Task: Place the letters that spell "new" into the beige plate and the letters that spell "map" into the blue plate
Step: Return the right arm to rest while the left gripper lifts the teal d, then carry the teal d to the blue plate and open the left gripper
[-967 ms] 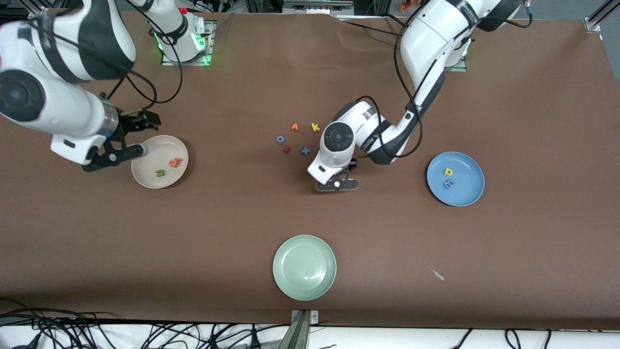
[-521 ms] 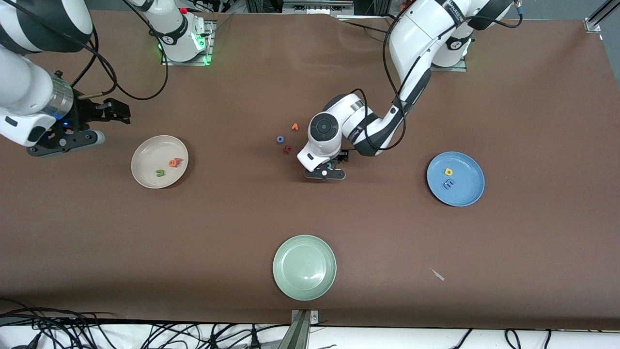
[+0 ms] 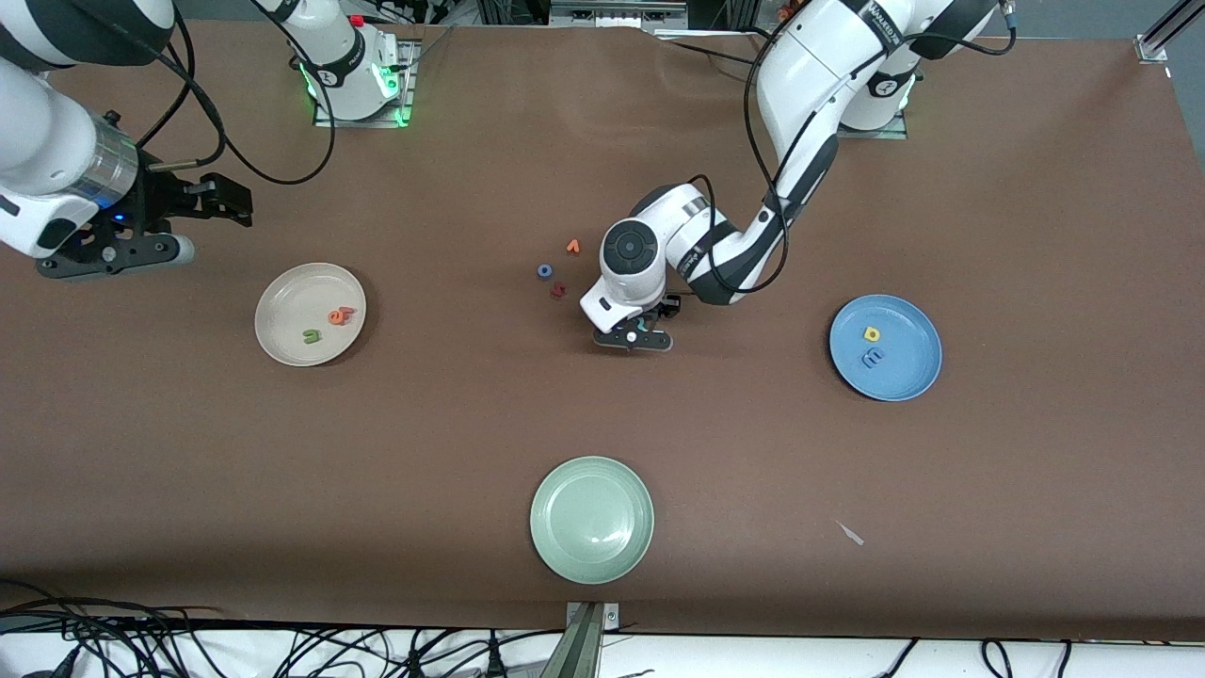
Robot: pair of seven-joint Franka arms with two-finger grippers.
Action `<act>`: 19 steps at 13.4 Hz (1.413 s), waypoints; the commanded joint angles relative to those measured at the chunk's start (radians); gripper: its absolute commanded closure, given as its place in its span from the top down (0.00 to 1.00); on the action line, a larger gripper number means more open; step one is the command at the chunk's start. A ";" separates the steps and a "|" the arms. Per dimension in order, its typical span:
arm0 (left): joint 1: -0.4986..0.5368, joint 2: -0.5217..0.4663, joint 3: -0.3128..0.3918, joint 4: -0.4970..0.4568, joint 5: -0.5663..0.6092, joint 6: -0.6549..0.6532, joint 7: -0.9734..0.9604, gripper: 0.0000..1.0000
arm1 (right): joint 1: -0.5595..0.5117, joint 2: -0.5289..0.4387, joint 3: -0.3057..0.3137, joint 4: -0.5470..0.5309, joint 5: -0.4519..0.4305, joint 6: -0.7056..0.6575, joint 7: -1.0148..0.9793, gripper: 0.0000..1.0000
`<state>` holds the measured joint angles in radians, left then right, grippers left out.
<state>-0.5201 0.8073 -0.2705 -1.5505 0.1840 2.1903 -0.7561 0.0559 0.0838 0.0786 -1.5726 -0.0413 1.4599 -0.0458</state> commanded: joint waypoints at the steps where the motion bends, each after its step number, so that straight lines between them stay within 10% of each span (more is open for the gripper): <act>1: 0.008 0.006 0.002 -0.008 0.018 0.060 0.017 0.53 | -0.034 -0.038 0.024 -0.020 -0.009 0.002 0.012 1.00; 7: 0.008 0.010 0.002 -0.013 0.018 0.075 0.020 0.28 | -0.063 -0.042 0.032 -0.020 -0.009 0.019 0.010 1.00; 9: 0.008 0.006 0.002 -0.013 0.020 0.068 0.020 0.00 | -0.076 -0.045 0.040 -0.020 -0.009 0.019 0.009 1.00; 19: 0.207 -0.224 0.004 0.001 0.017 -0.337 0.400 0.00 | -0.074 -0.030 0.064 -0.014 -0.062 0.023 0.010 1.00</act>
<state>-0.3641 0.6285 -0.2622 -1.5187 0.1850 1.9216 -0.4493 -0.0014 0.0626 0.1234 -1.5726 -0.0895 1.4737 -0.0433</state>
